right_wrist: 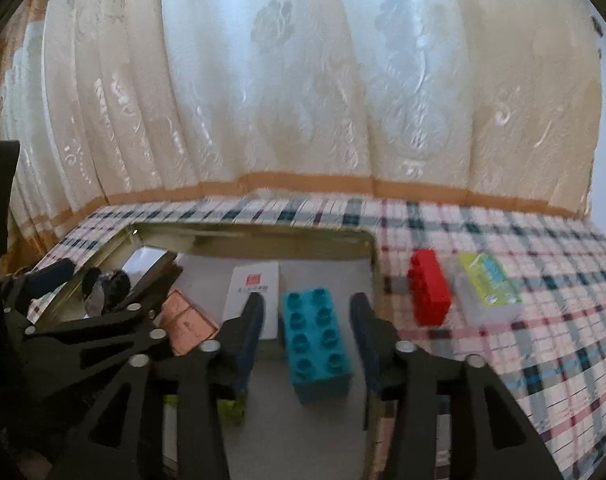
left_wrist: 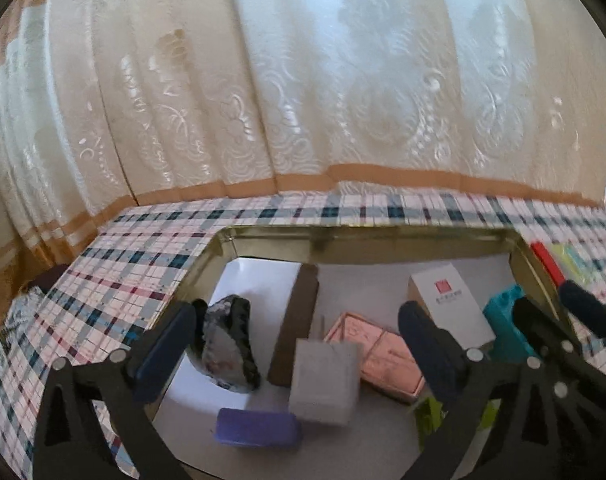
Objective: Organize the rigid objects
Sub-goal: 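Open both tools to drop the white block and blue brick onto the tray, then withdraw both open tools from the tray toward the red brick and clear box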
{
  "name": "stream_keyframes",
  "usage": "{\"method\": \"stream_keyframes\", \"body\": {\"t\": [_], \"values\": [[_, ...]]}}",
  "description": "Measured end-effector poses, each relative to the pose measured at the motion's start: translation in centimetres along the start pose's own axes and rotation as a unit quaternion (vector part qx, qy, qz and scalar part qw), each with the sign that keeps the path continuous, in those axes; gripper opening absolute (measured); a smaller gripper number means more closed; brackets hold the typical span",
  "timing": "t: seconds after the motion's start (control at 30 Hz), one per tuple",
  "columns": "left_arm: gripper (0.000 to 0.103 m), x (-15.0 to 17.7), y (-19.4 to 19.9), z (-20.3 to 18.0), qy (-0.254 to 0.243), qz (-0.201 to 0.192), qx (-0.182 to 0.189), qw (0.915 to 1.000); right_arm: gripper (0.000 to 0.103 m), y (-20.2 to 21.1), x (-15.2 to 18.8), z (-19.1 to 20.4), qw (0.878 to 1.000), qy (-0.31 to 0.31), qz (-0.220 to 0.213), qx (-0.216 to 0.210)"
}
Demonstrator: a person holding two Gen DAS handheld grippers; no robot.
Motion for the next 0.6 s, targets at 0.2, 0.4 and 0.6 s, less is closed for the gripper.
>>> {"method": "stream_keyframes", "body": {"t": [0.2,0.4,0.6], "values": [[0.103,0.0,0.0,0.1,0.028,0.002,0.033,0.999,0.076,1.3,-1.0,-1.1,0.999,-0.036,-0.036,-0.021],[0.103,0.0,0.7,-0.4,0.021,-0.014,0.031,0.9992,0.076,1.6,-1.4,-2.5,0.998,-0.034,-0.051,0.001],[0.103,0.0,0.8,-0.8,0.018,-0.02,0.034,0.999,0.076,1.6,-1.9,-4.6,0.997,-0.059,-0.058,0.007]]}}
Point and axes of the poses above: each gripper's, at about its wrist camera, not at the fingertips, and y roughly against the way its jaws point, z to its left, x to its underside, the point moved 9 cm from there along -y, roughly the way its jaws point, and after that the axes turned 4 degrees about x, right-handed, at the moved point
